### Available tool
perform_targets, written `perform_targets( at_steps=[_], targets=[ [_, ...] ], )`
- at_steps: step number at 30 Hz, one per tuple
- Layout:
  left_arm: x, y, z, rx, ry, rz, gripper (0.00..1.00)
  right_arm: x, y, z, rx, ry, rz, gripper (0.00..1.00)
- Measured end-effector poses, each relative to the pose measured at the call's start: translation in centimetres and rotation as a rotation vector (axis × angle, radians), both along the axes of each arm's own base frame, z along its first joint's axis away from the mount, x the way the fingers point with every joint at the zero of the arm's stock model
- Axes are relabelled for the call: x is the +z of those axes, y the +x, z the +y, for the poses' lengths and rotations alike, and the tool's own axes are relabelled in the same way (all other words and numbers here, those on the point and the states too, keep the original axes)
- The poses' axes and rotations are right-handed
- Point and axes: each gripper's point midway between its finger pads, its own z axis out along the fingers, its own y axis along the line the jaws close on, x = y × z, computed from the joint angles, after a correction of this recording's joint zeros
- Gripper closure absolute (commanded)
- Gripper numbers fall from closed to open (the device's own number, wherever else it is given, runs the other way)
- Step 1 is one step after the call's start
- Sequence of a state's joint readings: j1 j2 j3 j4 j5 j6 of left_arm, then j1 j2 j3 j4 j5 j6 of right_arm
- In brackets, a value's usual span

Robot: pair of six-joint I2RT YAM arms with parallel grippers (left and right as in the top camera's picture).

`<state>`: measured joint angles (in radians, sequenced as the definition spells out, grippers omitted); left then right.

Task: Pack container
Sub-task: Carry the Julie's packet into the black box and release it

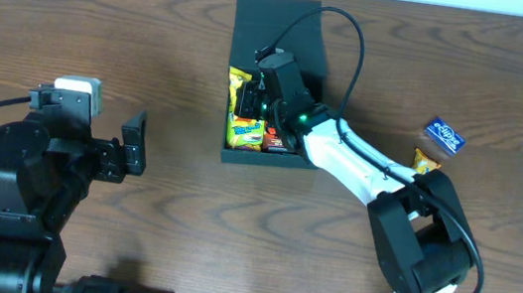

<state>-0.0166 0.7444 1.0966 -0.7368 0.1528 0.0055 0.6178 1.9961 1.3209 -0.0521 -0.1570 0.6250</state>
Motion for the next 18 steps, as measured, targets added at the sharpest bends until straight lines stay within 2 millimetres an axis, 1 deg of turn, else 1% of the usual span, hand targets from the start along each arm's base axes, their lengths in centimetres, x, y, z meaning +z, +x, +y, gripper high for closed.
perform_targets(
  at_steps=[2, 3, 4, 6, 7, 10, 14, 16, 17, 18],
  targets=[
    [0.0, 0.0, 0.0, 0.0, 0.0, 0.0, 0.05, 0.0, 0.0, 0.0, -0.005, 0.003, 0.004, 0.97],
    [0.0, 0.0, 0.0, 0.0, 0.0, 0.0, 0.05, 0.0, 0.0, 0.0, -0.008, 0.003, 0.005, 0.75],
    [0.0, 0.0, 0.0, 0.0, 0.0, 0.0, 0.05, 0.0, 0.0, 0.0, -0.012, 0.006, 0.008, 0.51],
    [0.0, 0.0, 0.0, 0.0, 0.0, 0.0, 0.05, 0.0, 0.0, 0.0, -0.016, 0.008, 0.01, 0.29],
    [0.0, 0.0, 0.0, 0.0, 0.0, 0.0, 0.05, 0.0, 0.0, 0.0, -0.016, 0.008, 0.007, 0.27],
    [0.0, 0.0, 0.0, 0.0, 0.0, 0.0, 0.05, 0.3, 0.3, 0.0, -0.019, 0.018, -0.002, 0.3],
    [0.0, 0.0, 0.0, 0.0, 0.0, 0.0, 0.05, 1.1, 0.8, -0.2, -0.006, 0.057, -0.01, 0.3],
    [0.0, 0.0, 0.0, 0.0, 0.0, 0.0, 0.05, 2.3, 1.5, -0.8, -0.001, 0.086, -0.028, 0.29],
    [0.0, 0.0, 0.0, 0.0, 0.0, 0.0, 0.05, 3.3, 2.0, -1.4, -0.001, 0.105, -0.045, 0.29],
    [0.0, 0.0, 0.0, 0.0, 0.0, 0.0, 0.05, 5.0, 2.6, -2.4, -0.002, 0.123, -0.074, 0.29]
  ],
)
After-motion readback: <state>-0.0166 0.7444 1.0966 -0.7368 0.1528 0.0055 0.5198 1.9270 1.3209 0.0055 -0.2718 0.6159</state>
